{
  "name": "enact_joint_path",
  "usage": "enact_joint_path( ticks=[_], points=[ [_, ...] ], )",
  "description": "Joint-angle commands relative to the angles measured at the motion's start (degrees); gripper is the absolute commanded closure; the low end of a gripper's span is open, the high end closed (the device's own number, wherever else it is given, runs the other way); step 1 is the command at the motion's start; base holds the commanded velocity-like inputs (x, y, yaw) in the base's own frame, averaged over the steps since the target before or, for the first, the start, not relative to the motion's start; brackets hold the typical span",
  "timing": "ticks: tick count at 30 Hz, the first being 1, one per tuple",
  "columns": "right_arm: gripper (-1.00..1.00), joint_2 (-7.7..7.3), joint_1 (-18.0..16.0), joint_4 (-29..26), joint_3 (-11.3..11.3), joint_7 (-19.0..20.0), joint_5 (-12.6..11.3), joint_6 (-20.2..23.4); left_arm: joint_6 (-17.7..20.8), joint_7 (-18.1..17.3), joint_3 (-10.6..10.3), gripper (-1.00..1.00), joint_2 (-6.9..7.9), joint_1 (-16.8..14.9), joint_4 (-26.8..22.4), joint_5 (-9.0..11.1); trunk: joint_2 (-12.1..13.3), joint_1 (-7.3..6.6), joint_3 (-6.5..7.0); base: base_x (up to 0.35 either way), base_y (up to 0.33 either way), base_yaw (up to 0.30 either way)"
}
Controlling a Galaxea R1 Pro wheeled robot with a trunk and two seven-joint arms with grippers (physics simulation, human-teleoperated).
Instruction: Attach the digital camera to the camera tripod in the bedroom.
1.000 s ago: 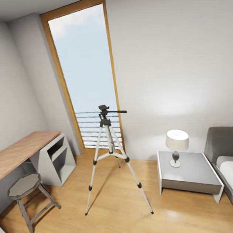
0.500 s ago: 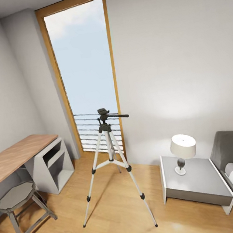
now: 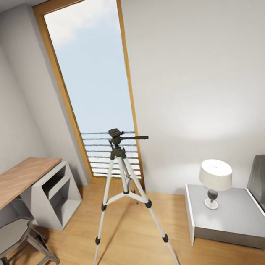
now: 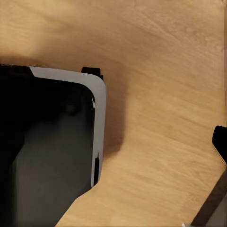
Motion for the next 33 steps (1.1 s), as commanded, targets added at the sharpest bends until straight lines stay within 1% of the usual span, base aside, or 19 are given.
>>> enact_joint_path(
  ticks=[1, 8, 26, 33],
  points=[
    [-1.0, -0.02, -0.06, 0.18, -0.48, 0.12, 0.57, -0.34, -0.03, 0.16, -0.5, 1.0, -0.01, -0.01, 0.01, 0.27, -0.03, 0.05, -0.02, 0.314, -0.091, 0.0],
    [-1.0, -0.1, -0.06, 0.18, -0.48, 0.09, 0.57, -0.33, -0.07, 0.19, -0.5, 1.0, -0.01, -0.01, -0.05, 0.27, -0.03, 0.05, -0.02, 0.3, -0.161, 0.0],
    [-1.0, -0.17, -0.06, 0.18, -0.47, 0.1, 0.57, -0.4, -0.69, 0.18, -0.5, 1.0, -0.01, -0.01, 0.01, 0.27, -0.03, 0.05, -0.02, 0.261, -0.214, 0.0],
    [-1.0, 0.01, -0.06, 0.18, -0.42, 0.17, 0.57, -0.31, -0.81, 0.14, -0.5, 1.0, -0.01, -0.01, -0.01, 0.29, -0.03, 0.05, -0.02, 0.134, -0.113, 0.009]
  ],
)
